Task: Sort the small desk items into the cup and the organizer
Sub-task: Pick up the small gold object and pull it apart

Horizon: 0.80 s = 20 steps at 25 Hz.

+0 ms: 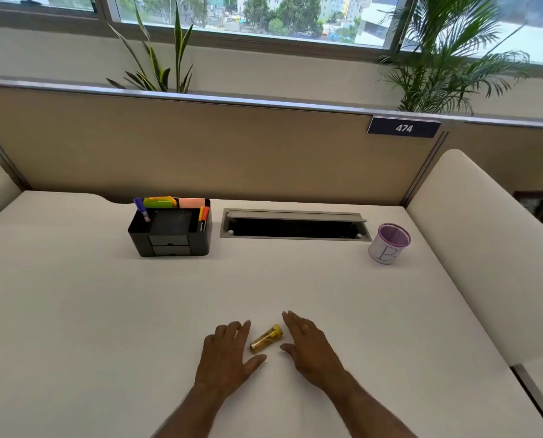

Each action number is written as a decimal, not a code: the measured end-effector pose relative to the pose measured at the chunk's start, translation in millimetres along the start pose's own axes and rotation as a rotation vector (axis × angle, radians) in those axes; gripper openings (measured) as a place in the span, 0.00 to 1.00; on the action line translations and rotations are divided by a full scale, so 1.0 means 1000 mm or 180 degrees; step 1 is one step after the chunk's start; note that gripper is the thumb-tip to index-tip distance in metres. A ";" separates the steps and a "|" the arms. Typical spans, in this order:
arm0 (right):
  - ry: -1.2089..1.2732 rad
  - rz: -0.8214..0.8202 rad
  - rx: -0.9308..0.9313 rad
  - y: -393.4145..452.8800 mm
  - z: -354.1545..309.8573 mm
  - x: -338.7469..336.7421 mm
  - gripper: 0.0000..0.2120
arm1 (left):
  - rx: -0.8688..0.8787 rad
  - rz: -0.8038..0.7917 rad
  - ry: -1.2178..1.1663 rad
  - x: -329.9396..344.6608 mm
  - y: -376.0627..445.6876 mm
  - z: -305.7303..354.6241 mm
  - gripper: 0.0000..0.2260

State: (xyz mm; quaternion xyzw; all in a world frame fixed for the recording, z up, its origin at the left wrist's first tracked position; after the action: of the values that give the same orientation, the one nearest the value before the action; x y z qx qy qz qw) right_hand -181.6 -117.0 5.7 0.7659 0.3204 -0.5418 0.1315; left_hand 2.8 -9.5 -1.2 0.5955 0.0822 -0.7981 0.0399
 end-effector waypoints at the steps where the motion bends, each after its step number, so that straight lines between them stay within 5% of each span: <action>1: -0.0042 0.0061 -0.0079 0.005 0.001 0.002 0.30 | 0.0046 -0.0032 -0.0073 0.001 0.005 0.001 0.34; 9: -0.0427 0.0009 -0.0482 0.032 0.008 0.000 0.24 | 0.0385 0.0094 -0.0635 0.003 0.032 0.012 0.13; 20: 0.1195 0.0540 -0.0734 0.015 -0.031 -0.041 0.12 | 0.0288 0.1014 -0.2396 -0.014 0.026 0.036 0.15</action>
State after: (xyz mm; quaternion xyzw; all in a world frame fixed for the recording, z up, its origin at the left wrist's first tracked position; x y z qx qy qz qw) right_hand -157.3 -125.5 53.2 0.8573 0.3334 -0.3367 0.2012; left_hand -22.7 -42.4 20.1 0.2683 -0.0666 -0.9469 0.1640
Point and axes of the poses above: each hand's wrist, its own y-axis towards the middle knuckle, its own x-axis out of the palm, z = x × y, the point moved 1 cm from there along y, towards the middle knuckle, and after that the axes turned 7 degrees about x, right-handed, at the moved point
